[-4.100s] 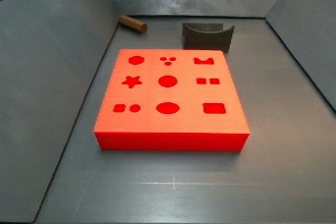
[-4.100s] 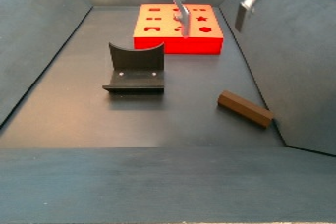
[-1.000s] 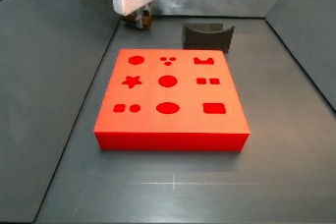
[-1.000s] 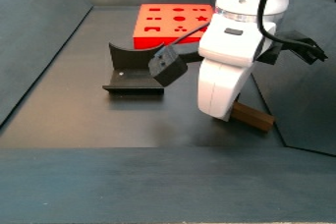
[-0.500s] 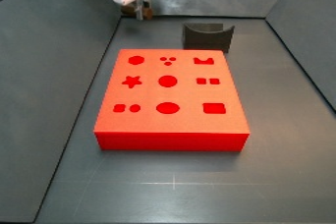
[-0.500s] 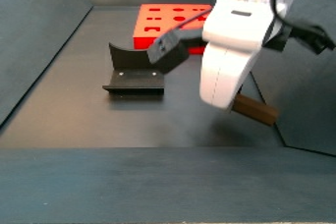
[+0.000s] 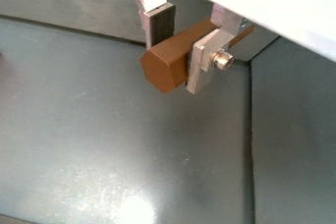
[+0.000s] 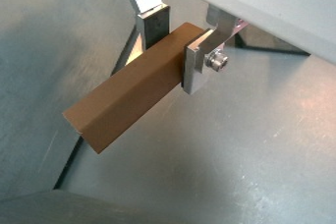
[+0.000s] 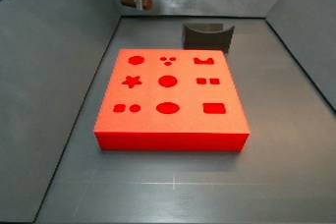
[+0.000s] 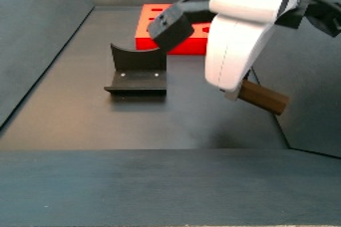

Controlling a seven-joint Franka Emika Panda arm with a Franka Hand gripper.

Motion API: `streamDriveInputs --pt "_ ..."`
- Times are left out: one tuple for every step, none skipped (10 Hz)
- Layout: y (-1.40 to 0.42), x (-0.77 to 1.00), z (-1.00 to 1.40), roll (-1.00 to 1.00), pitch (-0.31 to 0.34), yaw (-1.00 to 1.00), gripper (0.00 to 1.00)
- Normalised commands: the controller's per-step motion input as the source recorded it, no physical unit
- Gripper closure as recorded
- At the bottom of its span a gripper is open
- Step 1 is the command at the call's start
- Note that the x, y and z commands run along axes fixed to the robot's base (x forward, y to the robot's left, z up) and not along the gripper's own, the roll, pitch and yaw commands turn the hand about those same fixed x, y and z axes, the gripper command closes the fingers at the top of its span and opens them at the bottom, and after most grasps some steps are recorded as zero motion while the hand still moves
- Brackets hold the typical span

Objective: Pick up the hexagon object. Move up. Place the hexagon object on the fixture. Regrasp the hexagon object. Move to above the board. Insert the hexagon object.
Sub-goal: Place the hexagon object on the fixture.

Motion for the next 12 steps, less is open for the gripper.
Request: streamDriveInputs --pt "0.0 -0.01 1.0 0.02 0.032 0.0 1.0" --pt "0.0 -0.01 1.0 0.03 0.041 0.0 1.0" --pt "0.0 -0.02 1.0 0.05 0.059 -0.01 1.0" --pt "0.0 -0.02 1.0 0.07 0.066 -0.01 1.0" --pt "0.0 -0.03 1.0 0.09 0.078 0.0 1.0" --pt "0.0 -0.03 1.0 0.1 0.081 0.01 1.0" --pt "-0.01 -0.04 1.0 0.12 0.089 0.02 1.0" --pt "-0.01 -0.04 0.96 0.12 0.092 0.03 1.0" --pt "-0.01 -0.03 0.81 0.14 0.1 0.04 1.0" --pt "-0.01 -0.02 0.7 0.13 0.099 0.04 1.0" --pt "0.0 -0.02 0.55 0.12 0.101 0.03 1.0" --pt "0.0 -0.02 0.47 0.12 0.099 0.03 1.0"
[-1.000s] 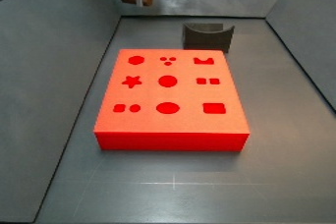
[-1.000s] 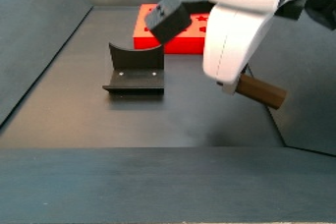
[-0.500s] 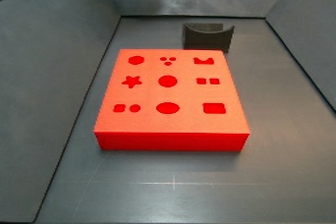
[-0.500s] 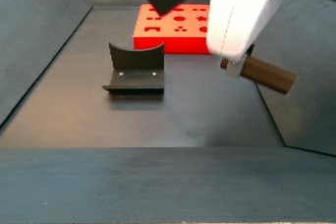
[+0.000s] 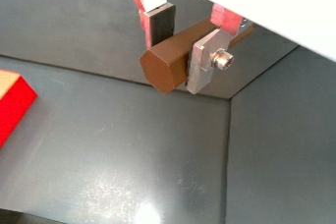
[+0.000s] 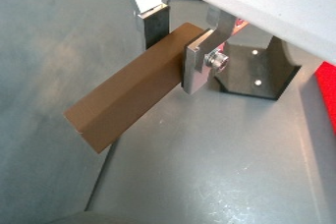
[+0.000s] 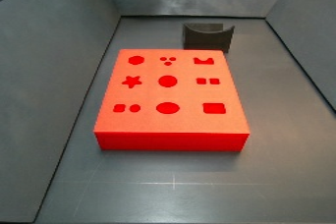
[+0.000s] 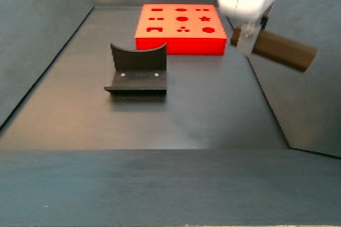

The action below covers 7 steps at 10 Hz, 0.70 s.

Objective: Pick up the hexagon object. Move up. Place the hexagon object on the fixture. Regrasp the hexagon object. Move to above the board. Insert the hexagon object.
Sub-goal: Place the hexagon object on the fixture.

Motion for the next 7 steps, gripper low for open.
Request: streamDriveInputs --pt "0.0 -0.01 0.31 0.11 0.104 0.03 1.0" --pt "0.0 -0.01 0.22 0.11 0.108 0.04 1.0" --pt "-1.0 0.88 -0.08 0.01 -0.05 -1.0 1.0" --pt "-1.0 0.89 -0.09 0.01 -0.049 -1.0 1.0" --pt "-1.0 0.94 -0.1 0.0 -0.052 -1.0 1.0" --pt "-0.98 1.0 -0.1 0.0 -0.048 -1.0 1.0" --pt "-0.9 1.0 -0.1 -0.01 -0.044 -1.0 1.0"
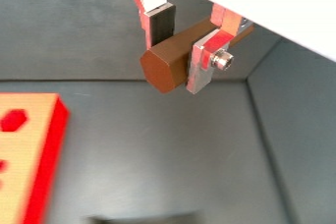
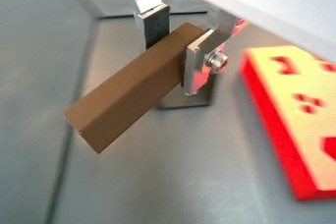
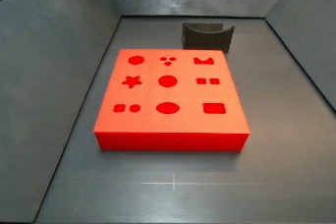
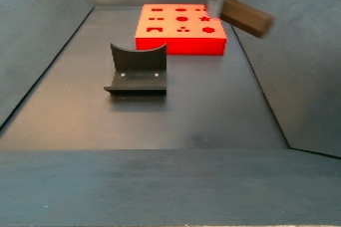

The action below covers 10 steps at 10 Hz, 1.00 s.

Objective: Pick up the hexagon object. Move up. Place the hexagon object on the fixture. Regrasp the hexagon object. Move to above the board. Insert the hexagon object.
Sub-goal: Place the hexagon object on the fixture.

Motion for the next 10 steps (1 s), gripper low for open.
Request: streamDriveInputs --pt "-0.81 1.0 -0.09 -0.01 -0.037 -1.0 1.0" --pt "-0.72 1.0 -0.09 -0.01 -0.032 -1.0 1.0" --pt "-0.62 1.0 -0.09 -0.02 -0.023 -1.0 1.0" --pt "-0.56 1.0 -0.08 -0.02 -0.01 -1.0 1.0" --pt "-0.51 1.0 -0.08 -0.02 -0.003 -1.0 1.0" --pt "-0.43 1.0 -0.08 -0.03 0.014 -0.97 1.0" --pt "-0.37 1.0 -0.07 -0.02 0.03 -0.66 1.0" --pt "-0.32 1.0 -0.07 -0.02 0.042 -0.44 1.0" --pt "-0.26 1.0 -0.06 -0.01 0.053 -0.28 1.0" --pt "-0.22 1.0 -0.05 -0.01 0.067 -0.18 1.0"
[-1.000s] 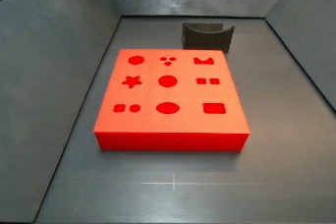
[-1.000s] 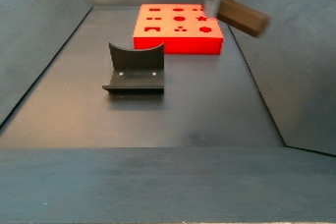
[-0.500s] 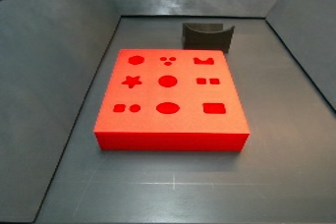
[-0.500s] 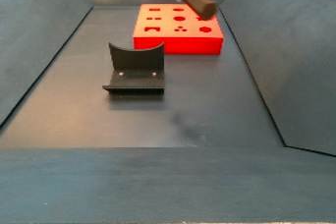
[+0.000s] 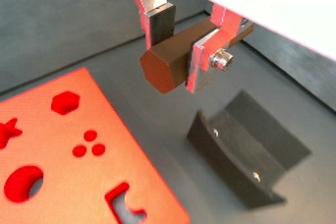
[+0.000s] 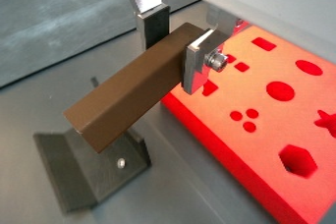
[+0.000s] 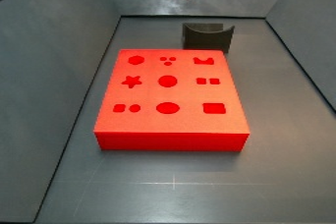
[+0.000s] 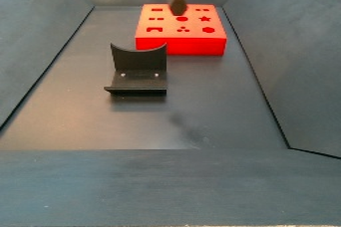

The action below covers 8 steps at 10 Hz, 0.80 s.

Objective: Pick up the hexagon object. Move up. Place the hexagon object on the fixture. Regrasp the hexagon object. Move to above the board. Insert the hexagon object.
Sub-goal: Place the hexagon object on the fixture.

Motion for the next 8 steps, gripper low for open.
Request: streamDriveInputs --pt "1.0 0.93 0.2 -1.0 0.064 -0.2 1.0" --pt "1.0 0.84 0.19 -1.0 0.072 -0.19 1.0" --pt "1.0 0.83 0.16 -1.0 0.083 -0.19 1.0" --pt "0.83 0.76 0.08 -1.0 0.094 -0.18 1.0" --pt "0.65 0.69 0.04 -1.0 0.1 -0.18 1.0" --pt "0.42 0.62 0.01 -1.0 0.107 -0.18 1.0" --pt "0.25 0.56 0.0 -1.0 0.108 -0.19 1.0" --pt "0.07 0.48 -0.01 -1.0 0.105 -0.19 1.0"
